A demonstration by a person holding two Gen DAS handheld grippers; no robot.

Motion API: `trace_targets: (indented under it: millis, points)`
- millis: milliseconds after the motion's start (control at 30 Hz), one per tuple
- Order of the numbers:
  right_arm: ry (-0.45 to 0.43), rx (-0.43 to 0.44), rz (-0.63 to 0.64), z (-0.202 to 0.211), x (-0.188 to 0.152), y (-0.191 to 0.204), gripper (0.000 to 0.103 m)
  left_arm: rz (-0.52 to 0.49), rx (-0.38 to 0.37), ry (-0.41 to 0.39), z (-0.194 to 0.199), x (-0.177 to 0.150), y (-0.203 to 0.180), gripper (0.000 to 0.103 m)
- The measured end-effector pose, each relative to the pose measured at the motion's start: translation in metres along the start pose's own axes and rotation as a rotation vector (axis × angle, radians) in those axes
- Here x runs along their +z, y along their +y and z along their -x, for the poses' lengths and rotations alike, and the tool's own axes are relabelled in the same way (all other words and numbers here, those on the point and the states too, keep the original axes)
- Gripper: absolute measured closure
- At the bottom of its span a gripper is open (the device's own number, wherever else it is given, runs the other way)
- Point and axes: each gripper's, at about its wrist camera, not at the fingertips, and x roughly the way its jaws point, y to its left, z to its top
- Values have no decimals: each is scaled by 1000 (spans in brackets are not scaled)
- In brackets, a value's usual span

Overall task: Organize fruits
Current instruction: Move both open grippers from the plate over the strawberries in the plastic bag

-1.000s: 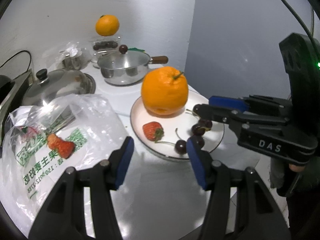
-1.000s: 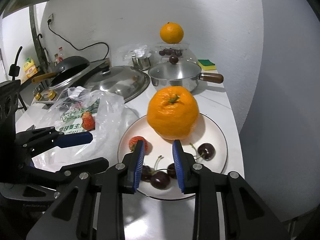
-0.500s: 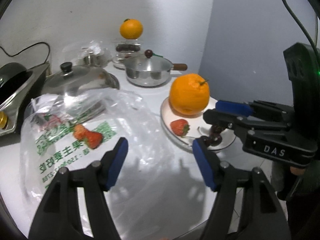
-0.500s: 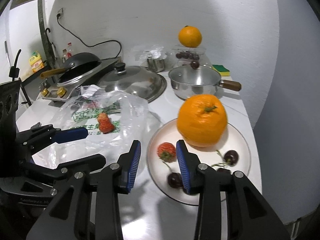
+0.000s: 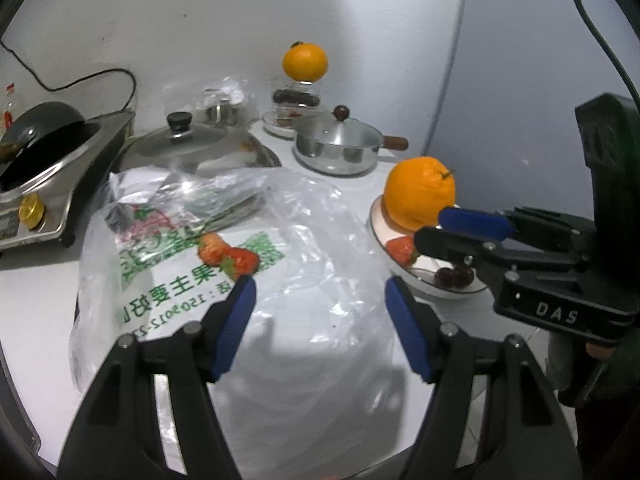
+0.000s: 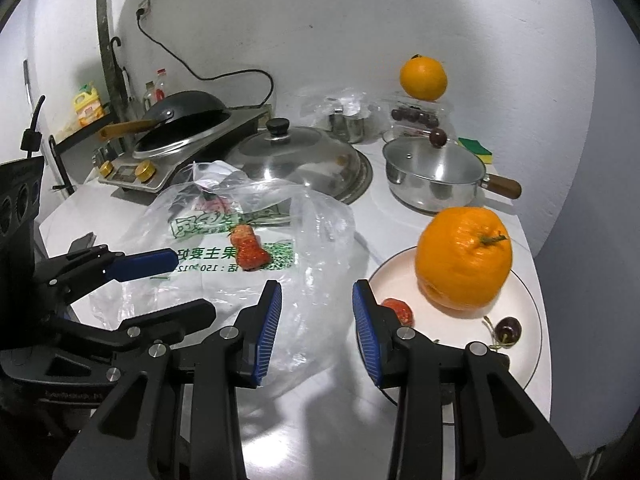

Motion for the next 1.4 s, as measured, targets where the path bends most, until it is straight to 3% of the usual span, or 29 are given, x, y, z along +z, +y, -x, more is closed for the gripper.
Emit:
trace_targets:
  millis: [567,700,1400]
  points:
    - [10,38,32,-20,10,35,63,53,89,-23,10,-7,51,34]
    - [15,53,35,-29,13,42,55,64,99,-22,12,-8,61,34]
    - [68,118,64,-85,31,59,55,110,131,-4,-6,-1,102,34]
